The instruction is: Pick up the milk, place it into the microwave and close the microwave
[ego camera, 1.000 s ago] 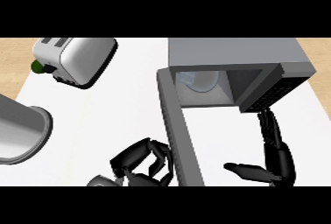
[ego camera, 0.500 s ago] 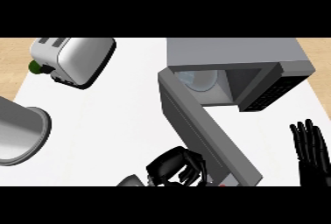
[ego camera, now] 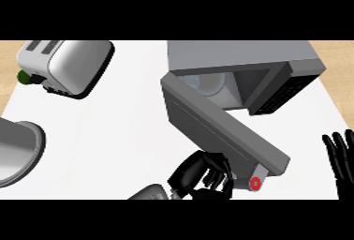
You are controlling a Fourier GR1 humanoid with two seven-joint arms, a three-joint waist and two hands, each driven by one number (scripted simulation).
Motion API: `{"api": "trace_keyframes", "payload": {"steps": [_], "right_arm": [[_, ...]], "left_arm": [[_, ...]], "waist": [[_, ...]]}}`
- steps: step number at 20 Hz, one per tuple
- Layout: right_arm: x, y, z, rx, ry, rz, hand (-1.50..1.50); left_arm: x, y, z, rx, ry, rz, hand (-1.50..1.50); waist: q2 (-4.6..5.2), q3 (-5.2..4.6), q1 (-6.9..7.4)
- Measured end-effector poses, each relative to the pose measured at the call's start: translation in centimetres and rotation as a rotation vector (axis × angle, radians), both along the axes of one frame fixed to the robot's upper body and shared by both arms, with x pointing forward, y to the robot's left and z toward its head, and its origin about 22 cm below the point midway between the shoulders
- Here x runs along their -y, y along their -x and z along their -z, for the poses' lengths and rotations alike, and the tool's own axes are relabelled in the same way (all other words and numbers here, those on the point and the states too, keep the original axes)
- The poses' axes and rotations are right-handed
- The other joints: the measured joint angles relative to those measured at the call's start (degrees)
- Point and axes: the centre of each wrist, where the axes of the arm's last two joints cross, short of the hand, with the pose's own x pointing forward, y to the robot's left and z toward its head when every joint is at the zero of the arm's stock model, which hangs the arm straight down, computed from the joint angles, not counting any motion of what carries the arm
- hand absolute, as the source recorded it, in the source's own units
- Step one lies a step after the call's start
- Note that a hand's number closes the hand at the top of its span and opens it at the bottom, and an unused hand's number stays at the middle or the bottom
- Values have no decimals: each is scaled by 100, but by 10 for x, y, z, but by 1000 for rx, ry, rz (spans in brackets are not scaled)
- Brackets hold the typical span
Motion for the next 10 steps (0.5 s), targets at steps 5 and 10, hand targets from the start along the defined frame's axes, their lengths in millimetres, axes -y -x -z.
{"api": "trace_keyframes", "payload": {"steps": [5,10], "right_arm": [[-2,1,-18,21,6,-122,-150],[-4,-1,-32,38,17,-218,-150]], "left_arm": [[13,-8,-14,54,71,-53,150],[21,-24,-29,70,111,-101,150]], "waist": [[29,-7,-198],[82,-10,-426]]}}
